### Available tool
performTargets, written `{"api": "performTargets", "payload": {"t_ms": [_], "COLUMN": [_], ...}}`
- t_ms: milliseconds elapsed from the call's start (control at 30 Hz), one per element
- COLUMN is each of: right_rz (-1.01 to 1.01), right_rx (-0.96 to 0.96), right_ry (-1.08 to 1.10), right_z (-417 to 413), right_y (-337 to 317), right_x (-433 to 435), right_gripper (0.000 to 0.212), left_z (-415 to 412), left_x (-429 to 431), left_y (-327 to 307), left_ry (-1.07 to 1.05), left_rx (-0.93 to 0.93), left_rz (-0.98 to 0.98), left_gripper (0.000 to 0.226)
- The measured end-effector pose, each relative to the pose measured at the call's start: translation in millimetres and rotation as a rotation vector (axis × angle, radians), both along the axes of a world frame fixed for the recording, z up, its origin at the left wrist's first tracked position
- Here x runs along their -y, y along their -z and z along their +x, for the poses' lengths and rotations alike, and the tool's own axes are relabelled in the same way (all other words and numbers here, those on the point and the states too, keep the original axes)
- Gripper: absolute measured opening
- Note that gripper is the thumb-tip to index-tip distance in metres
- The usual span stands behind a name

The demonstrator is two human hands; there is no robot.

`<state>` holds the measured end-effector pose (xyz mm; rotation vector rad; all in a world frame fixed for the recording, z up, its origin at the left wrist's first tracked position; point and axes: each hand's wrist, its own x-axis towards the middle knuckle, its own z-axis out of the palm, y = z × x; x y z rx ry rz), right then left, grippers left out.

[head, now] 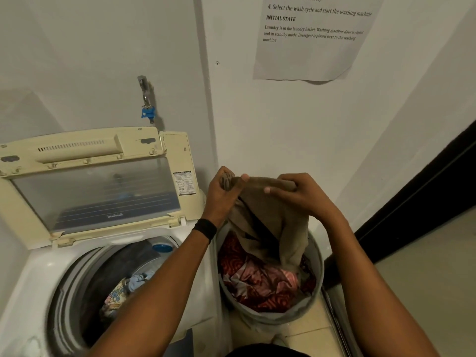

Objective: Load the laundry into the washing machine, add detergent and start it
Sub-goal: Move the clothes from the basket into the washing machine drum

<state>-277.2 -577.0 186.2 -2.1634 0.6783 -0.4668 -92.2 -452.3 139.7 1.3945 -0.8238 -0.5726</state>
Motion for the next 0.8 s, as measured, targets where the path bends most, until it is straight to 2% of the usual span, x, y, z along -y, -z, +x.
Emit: {"api": "performTargets", "payload": {"t_ms": [67,133,200,233,400,467,600,733,800], "right_rz": [0.008,-0.021,-0.049,-0.054,-0.073,-0.103,-0.126,-0.128,-0.103], "right_rx": [0.132,0.178,0.171,0.163,0.000,-0.047,0.128,0.200,0.209], "right_ry": [0.049,0.067,0.047,0.038,0.034,0.051,0.124,0.108,0.097], "right_z": [4,9,15,17,9,2,4,15,20], "right_y": [-7,-9,-7,-4,9,13,5,-4,-4], "right_x": [-1,-1,-2,-4,1,5,0,-6,-8], "right_gripper": [0.023,0.021,0.019,0.019,0.019,0.019,0.017,0.015,0.015], "left_z": [-3,-4,-4,-5,-1,1,-1,-6,-8], "left_x": [2,4,7,8,6,4,3,8,9], "left_y": [1,2,4,4,-3,-4,-2,-2,-2], "left_ry": [0.023,0.007,-0.008,0.004,-0.056,-0.048,-0.016,-0.027,-0.007], "left_rx": [0.009,0.027,0.020,0.018,-0.147,-0.114,0.037,0.079,0.052], "left_rz": [0.013,0.019,0.020,0.016,0.035,0.020,0.035,0.012,0.023], "left_gripper": [0.052,0.044,0.026,0.024,0.035,0.041,0.047,0.025,0.023]}}
